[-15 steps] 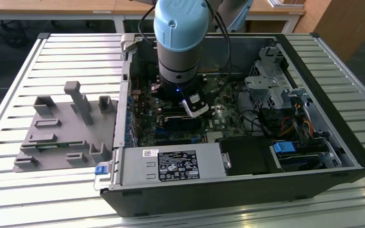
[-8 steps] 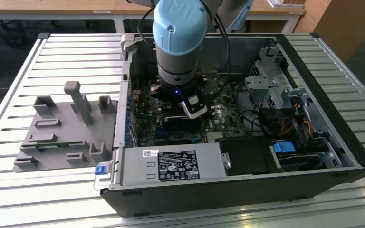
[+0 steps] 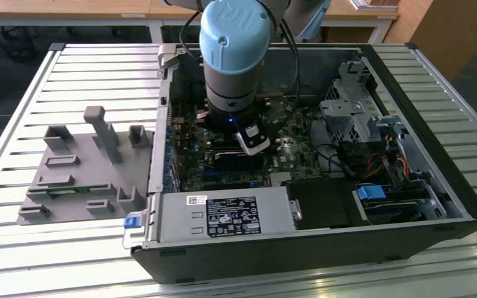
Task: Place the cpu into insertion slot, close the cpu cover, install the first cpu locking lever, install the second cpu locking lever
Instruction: 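Install the second cpu locking lever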
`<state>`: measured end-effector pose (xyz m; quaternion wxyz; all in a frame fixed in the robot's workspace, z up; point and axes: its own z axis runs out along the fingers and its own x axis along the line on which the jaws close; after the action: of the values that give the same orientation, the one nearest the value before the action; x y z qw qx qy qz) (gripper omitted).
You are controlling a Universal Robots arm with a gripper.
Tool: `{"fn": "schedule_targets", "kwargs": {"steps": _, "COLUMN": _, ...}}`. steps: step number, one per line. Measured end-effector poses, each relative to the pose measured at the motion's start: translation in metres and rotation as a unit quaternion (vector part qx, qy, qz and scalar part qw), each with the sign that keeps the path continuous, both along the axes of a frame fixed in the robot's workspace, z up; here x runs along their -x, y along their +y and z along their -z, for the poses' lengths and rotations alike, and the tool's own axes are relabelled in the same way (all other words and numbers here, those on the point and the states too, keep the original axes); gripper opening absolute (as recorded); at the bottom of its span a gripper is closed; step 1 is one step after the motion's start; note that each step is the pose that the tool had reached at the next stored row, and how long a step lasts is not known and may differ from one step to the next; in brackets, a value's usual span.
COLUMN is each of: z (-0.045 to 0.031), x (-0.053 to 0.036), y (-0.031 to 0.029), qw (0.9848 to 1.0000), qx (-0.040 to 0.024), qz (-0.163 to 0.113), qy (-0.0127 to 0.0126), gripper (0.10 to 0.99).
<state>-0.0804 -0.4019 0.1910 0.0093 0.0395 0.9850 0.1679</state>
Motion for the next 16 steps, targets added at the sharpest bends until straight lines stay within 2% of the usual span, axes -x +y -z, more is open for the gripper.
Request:
{"fn": "schedule_targets", "kwargs": {"steps": 9, "z": 0.0041, "x": 0.0017, "y": 0.0003, "qw": 1.0000, "qx": -0.0009, "qz": 0.000, "qy": 0.0001, "gripper": 0.106}}
{"fn": "schedule_targets", "kwargs": {"steps": 16, "z": 0.0041, "x": 0.0031, "y": 0.0004, "qw": 1.0000, "qx": -0.0011, "qz": 0.000, "qy": 0.0000, "gripper": 0.106}}
